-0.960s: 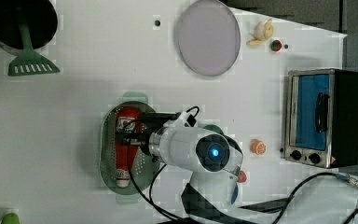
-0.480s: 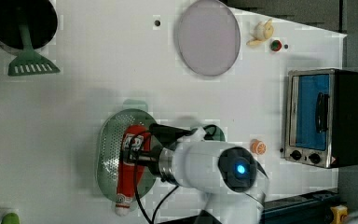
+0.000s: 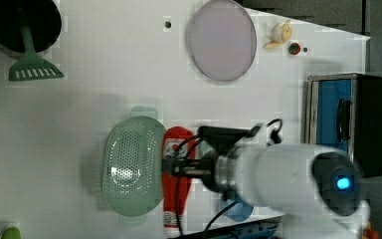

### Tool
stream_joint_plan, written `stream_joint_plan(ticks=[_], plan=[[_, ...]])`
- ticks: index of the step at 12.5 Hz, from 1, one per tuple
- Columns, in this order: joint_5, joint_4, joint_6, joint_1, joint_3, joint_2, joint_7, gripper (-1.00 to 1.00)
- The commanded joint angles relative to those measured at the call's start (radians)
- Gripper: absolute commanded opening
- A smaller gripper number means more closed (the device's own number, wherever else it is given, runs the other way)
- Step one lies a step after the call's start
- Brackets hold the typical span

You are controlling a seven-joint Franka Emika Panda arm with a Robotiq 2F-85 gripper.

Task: Pick ketchup from strainer and place it on the table

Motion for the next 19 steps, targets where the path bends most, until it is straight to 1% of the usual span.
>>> stream_joint_plan(ticks=[1,5,7,9,12,14,16,19], plan=[[0.003,0.065,-0.109,-0.134,-0.029,-0.033,-0.225,0.13],[0.003,0.107,-0.114,-0.245,-0.111,-0.102,-0.397,0.13],[0.003,0.107,-0.114,-0.285,-0.176,-0.122,-0.515,0.13],[0.003,0.106,-0.112,-0.313,-0.25,-0.123,-0.629,0.13],[0.003,0.089,-0.112,-0.333,-0.366,-0.115,-0.687,0.13],[0.003,0.046,-0.094,-0.337,-0.436,-0.115,-0.699,0.13],[0.003,-0.017,-0.029,-0.337,-0.487,-0.114,-0.699,0.13],[0.003,-0.155,0.149,-0.338,-0.522,-0.109,-0.698,0.13]])
